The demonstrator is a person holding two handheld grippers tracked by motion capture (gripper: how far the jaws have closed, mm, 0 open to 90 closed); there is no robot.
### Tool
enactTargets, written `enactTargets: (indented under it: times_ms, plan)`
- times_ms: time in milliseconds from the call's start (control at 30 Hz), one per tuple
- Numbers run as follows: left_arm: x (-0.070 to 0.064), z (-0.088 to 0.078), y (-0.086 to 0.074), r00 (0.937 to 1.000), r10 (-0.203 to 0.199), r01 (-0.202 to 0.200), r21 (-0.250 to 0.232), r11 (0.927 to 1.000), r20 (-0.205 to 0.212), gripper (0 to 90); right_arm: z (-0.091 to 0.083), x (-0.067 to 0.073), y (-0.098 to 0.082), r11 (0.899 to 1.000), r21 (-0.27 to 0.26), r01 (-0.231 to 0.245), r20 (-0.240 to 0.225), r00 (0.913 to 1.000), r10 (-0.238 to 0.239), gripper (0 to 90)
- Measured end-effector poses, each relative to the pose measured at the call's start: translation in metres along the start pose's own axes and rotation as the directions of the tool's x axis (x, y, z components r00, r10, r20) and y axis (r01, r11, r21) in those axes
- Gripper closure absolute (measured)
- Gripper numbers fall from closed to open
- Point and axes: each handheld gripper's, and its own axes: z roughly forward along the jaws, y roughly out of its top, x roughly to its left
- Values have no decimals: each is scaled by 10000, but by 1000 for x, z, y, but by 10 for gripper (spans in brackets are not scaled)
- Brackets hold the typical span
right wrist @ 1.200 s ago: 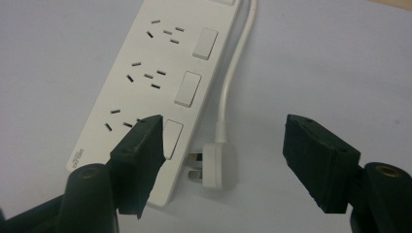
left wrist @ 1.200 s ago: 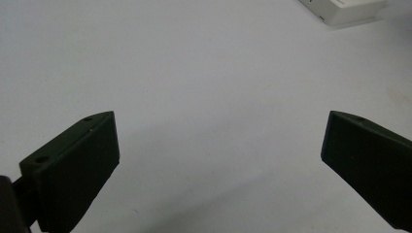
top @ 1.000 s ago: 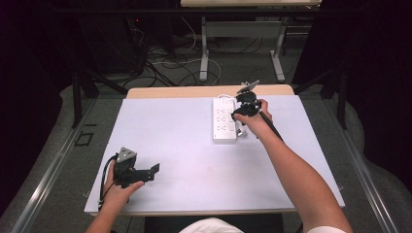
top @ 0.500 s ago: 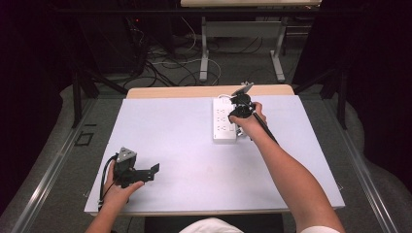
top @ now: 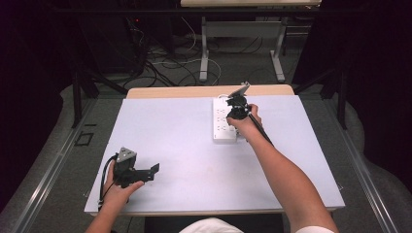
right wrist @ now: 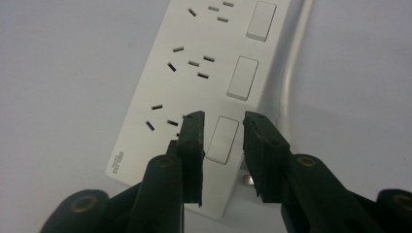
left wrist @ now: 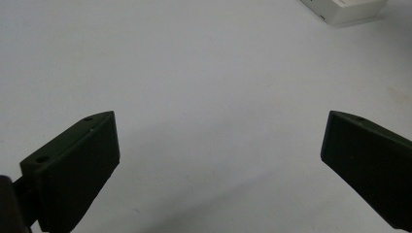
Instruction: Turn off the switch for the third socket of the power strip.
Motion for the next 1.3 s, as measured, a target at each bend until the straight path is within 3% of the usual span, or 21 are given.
enactTargets:
  times_ms: [100,300,633,767,1000,1300]
  plan:
    - [0,1,0,10000,-16,16,-58,10000,-46,6,4,0,-1,9998,-203,-69,-235,9997,65,755]
    - [0,0,0,10000,-8,8,24,10000,2,6,8,2,-3,9996,279,-24,-61,10000,26,801]
    - [0,1,0,10000,3,-3,-42,10000,-43,6,14,4,-5,9993,362,49,-64,10000,-47,900]
    - [0,1,0,10000,4,-4,-42,10000,-44,6,14,5,-5,9984,557,115,-168,9998,-106,900]
    - [0,0,0,10000,15,-15,-44,10000,-24,6,17,5,-7,9973,715,180,50,9998,-184,900]
    - [0,1,0,10000,8,-8,-38,10000,-37,6,19,2,-8,9983,580,79,-100,9999,-73,900]
